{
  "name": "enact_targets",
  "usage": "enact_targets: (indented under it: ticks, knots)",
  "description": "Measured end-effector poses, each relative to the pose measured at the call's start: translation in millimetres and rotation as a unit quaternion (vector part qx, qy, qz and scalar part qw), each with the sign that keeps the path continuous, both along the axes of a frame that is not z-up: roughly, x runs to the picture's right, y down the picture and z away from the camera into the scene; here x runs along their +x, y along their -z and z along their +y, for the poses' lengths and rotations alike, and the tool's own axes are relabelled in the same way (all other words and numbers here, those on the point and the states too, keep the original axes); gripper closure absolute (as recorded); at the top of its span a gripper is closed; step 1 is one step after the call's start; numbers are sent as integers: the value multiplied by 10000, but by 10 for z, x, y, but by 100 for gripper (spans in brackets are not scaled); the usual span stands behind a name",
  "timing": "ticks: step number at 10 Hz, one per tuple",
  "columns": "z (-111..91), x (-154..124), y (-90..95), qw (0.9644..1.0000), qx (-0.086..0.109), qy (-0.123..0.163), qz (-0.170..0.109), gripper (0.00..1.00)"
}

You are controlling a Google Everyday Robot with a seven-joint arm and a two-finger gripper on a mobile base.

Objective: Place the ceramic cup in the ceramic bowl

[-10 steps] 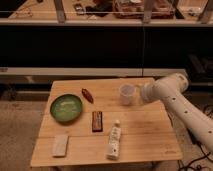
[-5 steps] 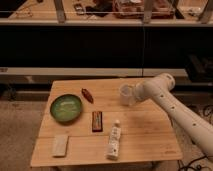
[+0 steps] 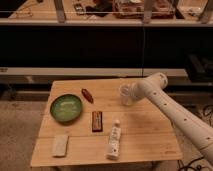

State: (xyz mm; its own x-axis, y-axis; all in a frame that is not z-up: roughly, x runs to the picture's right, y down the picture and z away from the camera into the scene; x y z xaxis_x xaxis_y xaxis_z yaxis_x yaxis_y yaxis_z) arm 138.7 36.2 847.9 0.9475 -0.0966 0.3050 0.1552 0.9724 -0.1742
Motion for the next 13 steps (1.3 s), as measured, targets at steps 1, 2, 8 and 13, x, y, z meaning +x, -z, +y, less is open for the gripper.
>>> enact_targets:
  ticks: [1, 2, 8, 13]
  knots:
    - [29, -13, -48, 9999, -74, 47, -54, 35]
    - [60, 4, -81, 9998, -149, 87, -78, 35]
    - [323, 47, -200, 9966, -645, 403, -317, 58]
    - [381, -313, -67, 9837, -782, 1049, -1233, 100]
